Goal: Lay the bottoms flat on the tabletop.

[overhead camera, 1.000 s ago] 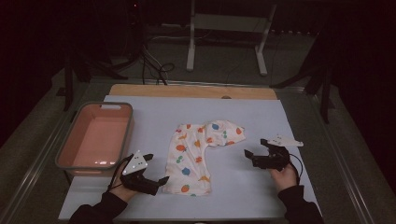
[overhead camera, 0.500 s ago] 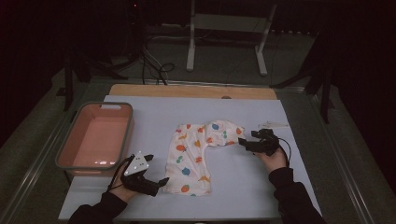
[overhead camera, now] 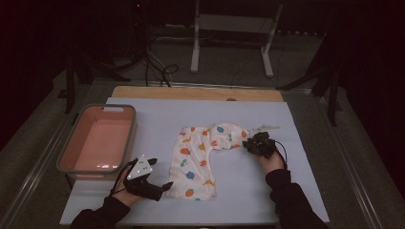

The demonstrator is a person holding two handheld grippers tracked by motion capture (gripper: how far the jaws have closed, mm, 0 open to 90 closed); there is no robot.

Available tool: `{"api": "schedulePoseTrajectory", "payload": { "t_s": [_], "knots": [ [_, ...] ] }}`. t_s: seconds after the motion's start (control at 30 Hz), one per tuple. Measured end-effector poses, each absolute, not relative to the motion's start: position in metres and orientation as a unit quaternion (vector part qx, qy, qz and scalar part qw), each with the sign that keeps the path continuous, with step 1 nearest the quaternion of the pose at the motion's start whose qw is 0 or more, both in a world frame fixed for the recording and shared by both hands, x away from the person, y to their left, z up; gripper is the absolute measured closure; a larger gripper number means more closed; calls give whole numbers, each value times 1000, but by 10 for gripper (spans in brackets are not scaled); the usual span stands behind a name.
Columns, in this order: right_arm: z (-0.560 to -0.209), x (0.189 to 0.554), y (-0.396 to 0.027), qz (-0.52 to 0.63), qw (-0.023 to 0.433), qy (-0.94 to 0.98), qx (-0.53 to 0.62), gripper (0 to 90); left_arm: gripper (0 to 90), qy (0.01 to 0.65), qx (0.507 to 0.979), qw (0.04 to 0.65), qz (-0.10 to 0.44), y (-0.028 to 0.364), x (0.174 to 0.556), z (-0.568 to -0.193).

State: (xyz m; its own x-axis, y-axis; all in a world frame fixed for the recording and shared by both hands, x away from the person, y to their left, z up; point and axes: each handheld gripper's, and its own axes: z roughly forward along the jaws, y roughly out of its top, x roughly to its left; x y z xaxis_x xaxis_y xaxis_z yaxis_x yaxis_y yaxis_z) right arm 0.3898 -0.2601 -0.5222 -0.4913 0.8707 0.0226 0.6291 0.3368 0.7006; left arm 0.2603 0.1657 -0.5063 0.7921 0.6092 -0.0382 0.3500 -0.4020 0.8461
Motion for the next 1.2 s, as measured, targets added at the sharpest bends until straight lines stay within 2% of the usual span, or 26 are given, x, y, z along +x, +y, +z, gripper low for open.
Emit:
{"api": "schedulePoseTrajectory", "payload": {
  "t_s": [0.07,0.13,0.53,0.6,0.63,0.67,0.7,0.8,0.87,0.97,1.0,1.13,1.2],
  "knots": [
    [-522,390,-260,327,183,794,479,797,6,290,826,463,138,165,260,-507],
    [-521,390,-260,321,187,796,478,898,6,289,827,462,138,165,260,-507],
    [-498,378,-257,364,213,780,463,900,6,289,825,464,140,165,260,-506],
    [-496,377,-255,348,236,781,462,900,6,289,827,462,140,164,260,-506],
    [-497,379,-256,350,234,777,468,870,6,289,827,461,139,164,260,-507],
    [-499,380,-256,350,238,768,480,667,6,289,828,461,137,164,260,-507],
    [-502,383,-257,347,234,767,487,563,6,287,828,461,138,164,260,-507],
    [-511,392,-259,334,211,761,514,453,6,285,828,462,136,163,260,-506],
    [-516,395,-260,330,206,760,520,461,6,286,828,462,136,164,260,-506],
    [-522,396,-258,314,199,767,524,516,6,288,828,462,135,164,260,-507],
    [-522,395,-257,316,202,767,521,565,6,288,828,463,135,164,260,-507],
    [-520,393,-253,318,186,783,501,872,6,286,828,463,135,163,260,-506],
    [-518,391,-249,312,192,789,493,887,6,285,829,462,135,163,260,-506]
  ]
}}
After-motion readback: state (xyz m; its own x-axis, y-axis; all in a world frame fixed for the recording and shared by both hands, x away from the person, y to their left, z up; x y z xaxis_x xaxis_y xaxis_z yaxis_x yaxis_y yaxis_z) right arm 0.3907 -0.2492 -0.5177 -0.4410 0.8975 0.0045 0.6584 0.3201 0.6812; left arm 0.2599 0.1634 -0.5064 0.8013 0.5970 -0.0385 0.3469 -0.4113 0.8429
